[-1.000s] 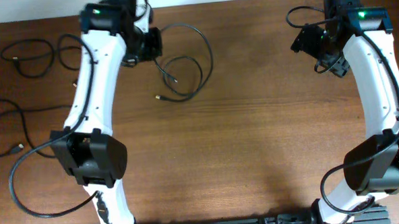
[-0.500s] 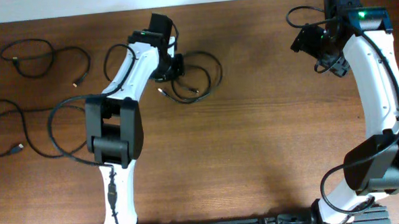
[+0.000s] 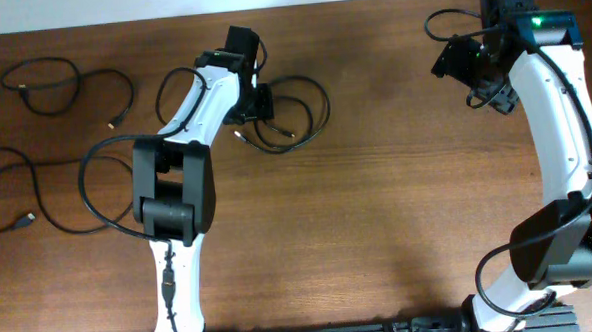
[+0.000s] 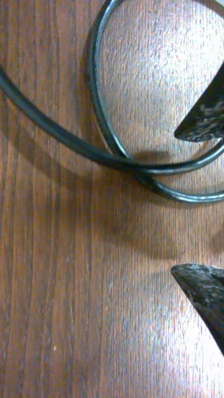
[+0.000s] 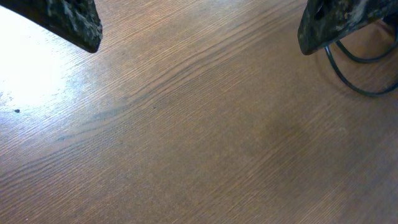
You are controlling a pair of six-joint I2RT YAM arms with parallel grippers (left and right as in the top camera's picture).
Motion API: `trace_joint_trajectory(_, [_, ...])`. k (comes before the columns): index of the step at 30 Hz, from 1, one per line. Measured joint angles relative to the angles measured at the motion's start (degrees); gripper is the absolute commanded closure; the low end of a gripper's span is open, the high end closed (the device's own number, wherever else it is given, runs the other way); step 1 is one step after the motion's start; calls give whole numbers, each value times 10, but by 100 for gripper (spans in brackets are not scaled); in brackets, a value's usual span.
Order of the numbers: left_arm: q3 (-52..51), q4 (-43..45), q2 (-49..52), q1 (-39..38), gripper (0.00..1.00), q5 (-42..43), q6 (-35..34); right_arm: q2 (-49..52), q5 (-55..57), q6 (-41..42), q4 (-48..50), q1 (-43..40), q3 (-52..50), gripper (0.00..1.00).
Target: Untangle cables
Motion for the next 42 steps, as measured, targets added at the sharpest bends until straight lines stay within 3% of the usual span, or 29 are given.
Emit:
trace_joint_trajectory(3, [0, 3, 9, -9, 69, -5, 1, 0, 0, 0, 1, 0, 0, 2])
trace_joint_trajectory(4, [1, 3, 11, -12, 86, -10, 1, 0, 0, 0, 0, 0, 0, 2])
trace_joint_trajectory(6, [2, 3, 13, -12, 100, -17, 1, 0, 0, 0, 0, 0, 0, 2])
trace_joint_trajectory(15, [14, -30, 15, -10, 100, -21, 2, 0, 0, 0, 0, 0, 0, 2])
trace_joint_trajectory(18, [14, -35, 2, -2, 100, -2, -39, 0, 0, 0, 0, 0, 0, 2])
trace_joint_trajectory(27, [20, -47, -214, 127, 100, 64, -95, 0, 0, 0, 0, 0, 0, 2])
trace_joint_trajectory(32, [19, -85, -250, 142, 100, 94, -95, 0, 0, 0, 0, 0, 0, 2])
trace_joint_trajectory(42, [-199, 26, -247, 75, 97, 30, -112, 0, 0, 0, 0, 0, 0, 2])
